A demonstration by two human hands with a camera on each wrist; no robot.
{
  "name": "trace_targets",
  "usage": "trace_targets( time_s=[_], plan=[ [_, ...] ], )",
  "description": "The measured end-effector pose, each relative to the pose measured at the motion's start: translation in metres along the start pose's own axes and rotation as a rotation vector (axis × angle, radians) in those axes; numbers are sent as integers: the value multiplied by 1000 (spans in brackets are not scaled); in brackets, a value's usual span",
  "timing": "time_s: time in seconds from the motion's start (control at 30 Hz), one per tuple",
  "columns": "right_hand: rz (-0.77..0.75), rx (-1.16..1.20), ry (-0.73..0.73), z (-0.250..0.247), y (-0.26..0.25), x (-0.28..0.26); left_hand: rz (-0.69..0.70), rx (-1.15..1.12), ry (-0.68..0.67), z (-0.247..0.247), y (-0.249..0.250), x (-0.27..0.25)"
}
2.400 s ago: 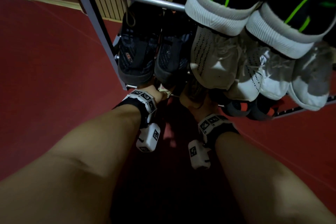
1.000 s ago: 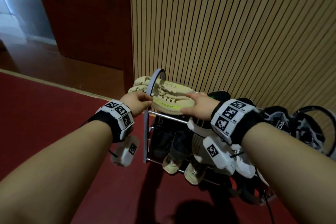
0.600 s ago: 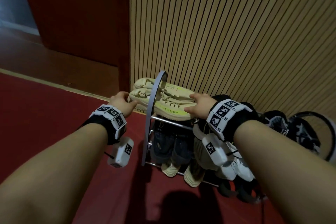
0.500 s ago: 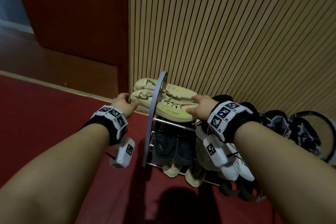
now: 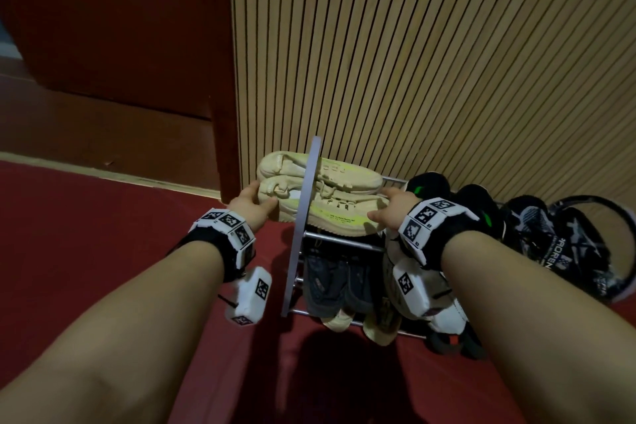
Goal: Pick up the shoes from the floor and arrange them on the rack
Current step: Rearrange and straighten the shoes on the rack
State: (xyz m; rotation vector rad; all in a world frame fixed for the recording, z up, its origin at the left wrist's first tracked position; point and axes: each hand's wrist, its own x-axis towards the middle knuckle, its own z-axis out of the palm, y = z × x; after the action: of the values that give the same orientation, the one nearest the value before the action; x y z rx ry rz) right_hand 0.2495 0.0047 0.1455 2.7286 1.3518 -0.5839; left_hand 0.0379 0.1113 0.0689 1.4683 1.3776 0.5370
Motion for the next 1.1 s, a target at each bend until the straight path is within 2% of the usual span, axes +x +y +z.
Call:
trace_targets(
  time_s=[0.17,0.23,0.37,0.43,0.5,0.63,0.77,0.83,0.9,1.0,1.1],
  plan=[
    [-61,-115,-37,4,15,18,68,-36,-92,9,-18,17],
    [-98,-157,-51,5,21,22,54,-92,-82,12,-20,19],
    [-97,-105,-153,13,24,39,12,-392,-26,22,-10,9],
    [-95,-77,-227,15,21,43,1,-459,-7,25,-10,9],
    [-94,-49,-231,17,20,44,2,-455,-5,27,-11,9],
    [-121,297,-185,2,27,42,-15,-261,18,26,-5,4],
    [-101,312,-79,-18,31,38,-44,-54,18,21,-1,-3],
    [-112,373,-99,-15,33,44,-59,41,17,19,2,-8],
    [-101,566,-140,-12,35,50,-53,117,18,17,9,-15],
    [-7,826,-196,-15,33,47,-22,196,55,11,21,-24],
    [-8,923,-234,-16,38,49,30,244,103,4,24,-27]
  ],
)
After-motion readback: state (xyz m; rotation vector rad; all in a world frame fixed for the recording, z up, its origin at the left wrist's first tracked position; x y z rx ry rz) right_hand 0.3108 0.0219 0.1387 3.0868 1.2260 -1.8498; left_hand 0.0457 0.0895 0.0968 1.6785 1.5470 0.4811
